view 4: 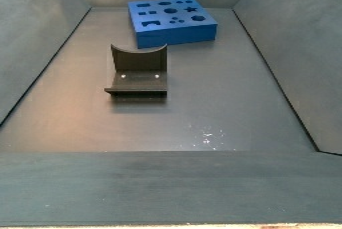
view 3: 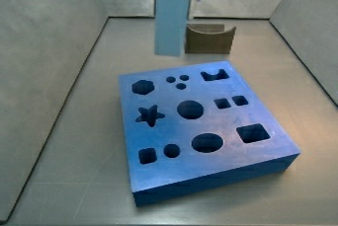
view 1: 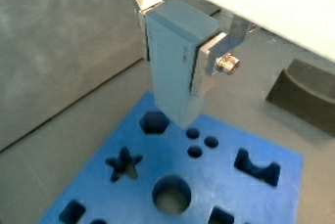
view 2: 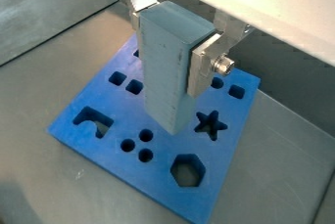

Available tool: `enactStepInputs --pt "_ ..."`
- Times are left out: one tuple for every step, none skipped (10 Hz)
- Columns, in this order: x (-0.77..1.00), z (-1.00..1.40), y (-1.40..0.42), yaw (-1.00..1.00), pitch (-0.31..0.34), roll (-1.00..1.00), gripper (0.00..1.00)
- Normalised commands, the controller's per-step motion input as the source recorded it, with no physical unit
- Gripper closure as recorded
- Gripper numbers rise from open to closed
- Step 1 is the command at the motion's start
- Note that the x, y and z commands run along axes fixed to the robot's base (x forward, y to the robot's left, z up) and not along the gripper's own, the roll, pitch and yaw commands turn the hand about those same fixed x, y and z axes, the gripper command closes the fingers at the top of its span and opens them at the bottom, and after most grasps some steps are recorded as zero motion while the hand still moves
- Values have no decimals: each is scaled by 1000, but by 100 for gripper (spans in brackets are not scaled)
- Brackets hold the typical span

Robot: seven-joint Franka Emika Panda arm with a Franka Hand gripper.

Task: Pick up the rectangle object. Move up. Place the rectangle object on the fixture. Regrasp the rectangle object. Move to above the board. Insert the rectangle object.
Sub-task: Insert the rectangle object.

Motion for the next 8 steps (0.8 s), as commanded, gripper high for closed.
enactStepInputs --pt "706 -174 -420 51 357 591 100" --pt "726 -177 -374 57 434 563 100" --pt "737 -169 -320 60 526 457 100" --pt "534 -154 -131 43 377 277 100" --pt "80 0 0 11 89 26 100" --pt "51 0 0 0 0 0 100" --pt "746 -83 -146 117 397 266 100" --pt "766 -143 -231 191 489 306 100"
